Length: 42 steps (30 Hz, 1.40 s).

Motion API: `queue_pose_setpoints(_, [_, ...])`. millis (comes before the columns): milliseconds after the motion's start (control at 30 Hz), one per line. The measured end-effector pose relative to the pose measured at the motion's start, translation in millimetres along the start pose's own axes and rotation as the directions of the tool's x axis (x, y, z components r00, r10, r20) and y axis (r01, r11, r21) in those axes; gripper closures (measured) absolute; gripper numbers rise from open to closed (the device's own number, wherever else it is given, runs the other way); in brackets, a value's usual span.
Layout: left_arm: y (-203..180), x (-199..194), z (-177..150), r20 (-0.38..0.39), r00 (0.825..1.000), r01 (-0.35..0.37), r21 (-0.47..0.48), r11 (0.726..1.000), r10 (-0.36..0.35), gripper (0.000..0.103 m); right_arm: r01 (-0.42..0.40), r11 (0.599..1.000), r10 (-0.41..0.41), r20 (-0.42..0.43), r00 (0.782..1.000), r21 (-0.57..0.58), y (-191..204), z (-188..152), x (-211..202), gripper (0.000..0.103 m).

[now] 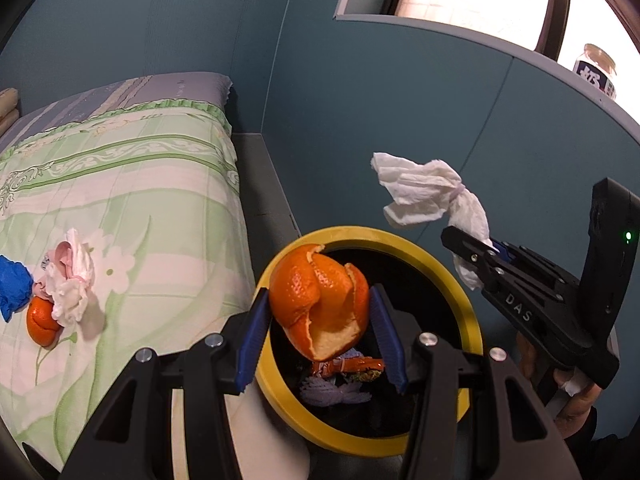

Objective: Collect trash
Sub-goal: 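Open both tools to drop orange peel and tissue into bin, then move both open tools back toward the remaining trash on the bed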

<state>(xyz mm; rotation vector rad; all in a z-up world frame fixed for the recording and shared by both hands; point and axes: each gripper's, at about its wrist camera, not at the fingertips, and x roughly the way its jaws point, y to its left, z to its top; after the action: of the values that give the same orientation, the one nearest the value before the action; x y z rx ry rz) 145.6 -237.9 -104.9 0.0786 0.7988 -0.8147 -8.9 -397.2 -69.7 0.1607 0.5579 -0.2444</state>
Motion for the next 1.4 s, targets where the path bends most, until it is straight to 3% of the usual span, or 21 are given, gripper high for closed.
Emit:
queue_pose_setpoints(433, [-11, 19, -8, -0.058, 0.998, 0.036, 0.027, 0.999, -0.034, 0.055, -0.013, 1.0, 0.015, -0.059, 0.998, 0.024, -10, -6, 15, 0.085])
queue_pose_setpoints(600, [-10, 23, -9, -0.069, 0.997, 0.032, 0.012, 0.999, -0.031, 0.052, -0.007, 0.999, 0.009, -0.056, 0.998, 0.037, -13, -5, 17, 0.074])
queue_pose_setpoints(667, [-8, 24, -9, -0.067, 0.997, 0.032, 0.003, 0.999, -0.032, 0.048, -0.006, 0.999, 0.008, -0.054, 0.999, 0.041, -15, -5, 16, 0.072])
queue_pose_setpoints(800, [-4, 15, -9, -0.032, 0.999, 0.023, -0.013, 1.0, -0.023, 0.028, 0.004, 0.999, -0.001, -0.049, 0.999, 0.051, -19, -5, 16, 0.063])
queue_pose_setpoints(1067, [10, 3, -2, 0.005, 1.0, -0.009, -0.063, 0.998, 0.009, 0.017, 0.01, 0.997, -0.009, -0.02, 1.0, 0.075, -24, -1, 8, 0.056])
queue_pose_setpoints(1167, [18, -6, 3, 0.033, 0.998, -0.043, -0.077, 0.996, 0.046, 0.014, 0.001, 0.997, -0.001, -0.001, 1.0, 0.075, -22, 0, 5, 0.047])
queue_pose_setpoints(1400, [39, -24, 14, 0.083, 0.989, -0.111, -0.108, 0.988, 0.121, 0.008, -0.021, 0.997, 0.019, 0.029, 0.999, 0.069, -14, 5, -1, 0.04])
